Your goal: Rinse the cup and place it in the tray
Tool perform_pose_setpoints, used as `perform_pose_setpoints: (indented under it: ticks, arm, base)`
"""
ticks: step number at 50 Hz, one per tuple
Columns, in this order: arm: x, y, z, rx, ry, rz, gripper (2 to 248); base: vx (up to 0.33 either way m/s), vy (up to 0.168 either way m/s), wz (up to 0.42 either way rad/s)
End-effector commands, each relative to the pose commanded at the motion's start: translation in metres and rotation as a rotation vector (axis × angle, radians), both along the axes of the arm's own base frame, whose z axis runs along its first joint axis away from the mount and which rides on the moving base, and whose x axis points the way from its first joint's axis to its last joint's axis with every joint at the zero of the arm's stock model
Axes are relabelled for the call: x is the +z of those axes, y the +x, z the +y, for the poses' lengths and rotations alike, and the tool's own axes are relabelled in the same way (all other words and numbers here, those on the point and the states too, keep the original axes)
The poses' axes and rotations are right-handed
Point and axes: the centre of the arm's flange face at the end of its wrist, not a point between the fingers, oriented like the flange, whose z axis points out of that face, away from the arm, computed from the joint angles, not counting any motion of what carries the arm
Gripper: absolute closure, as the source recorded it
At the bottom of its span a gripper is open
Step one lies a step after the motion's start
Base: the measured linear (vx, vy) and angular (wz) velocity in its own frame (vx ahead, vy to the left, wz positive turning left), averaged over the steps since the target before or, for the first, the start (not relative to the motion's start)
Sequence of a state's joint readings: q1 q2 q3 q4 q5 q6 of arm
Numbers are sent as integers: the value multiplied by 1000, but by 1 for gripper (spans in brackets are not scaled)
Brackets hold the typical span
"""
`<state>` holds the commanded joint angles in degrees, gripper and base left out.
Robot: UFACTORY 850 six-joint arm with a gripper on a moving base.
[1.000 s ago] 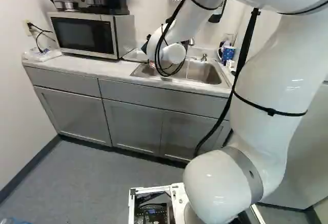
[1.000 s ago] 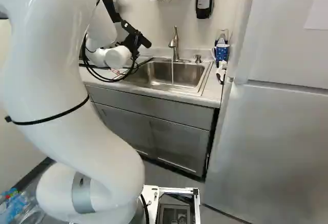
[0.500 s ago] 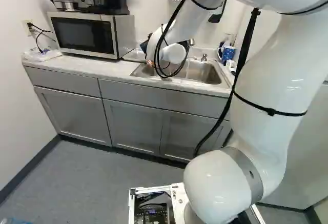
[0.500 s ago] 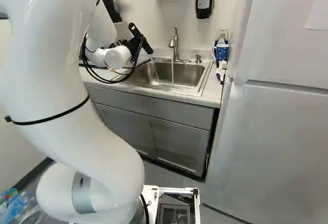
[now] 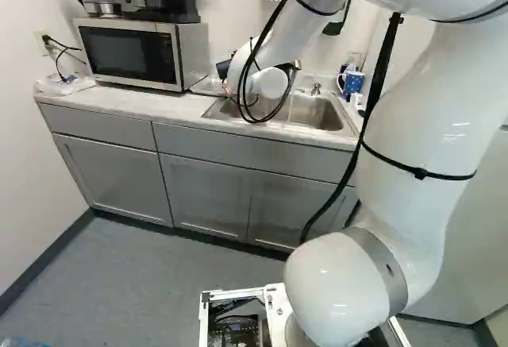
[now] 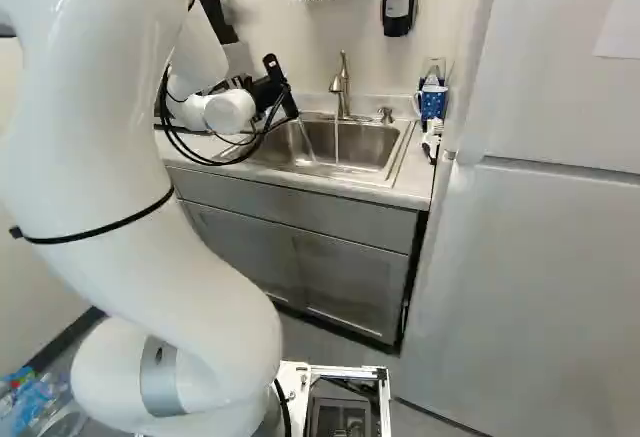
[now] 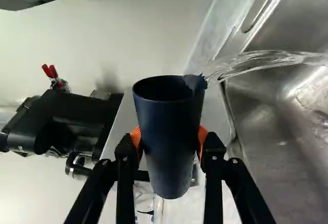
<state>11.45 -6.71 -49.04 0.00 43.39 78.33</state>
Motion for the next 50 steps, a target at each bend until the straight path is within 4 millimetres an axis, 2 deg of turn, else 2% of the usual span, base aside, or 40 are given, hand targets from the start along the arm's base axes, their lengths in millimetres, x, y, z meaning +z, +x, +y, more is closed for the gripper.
perform_pose_setpoints:
  ticks: [50]
  arm:
    - [0,0,0,-39,514,104,128]
  base:
    - [0,0,0]
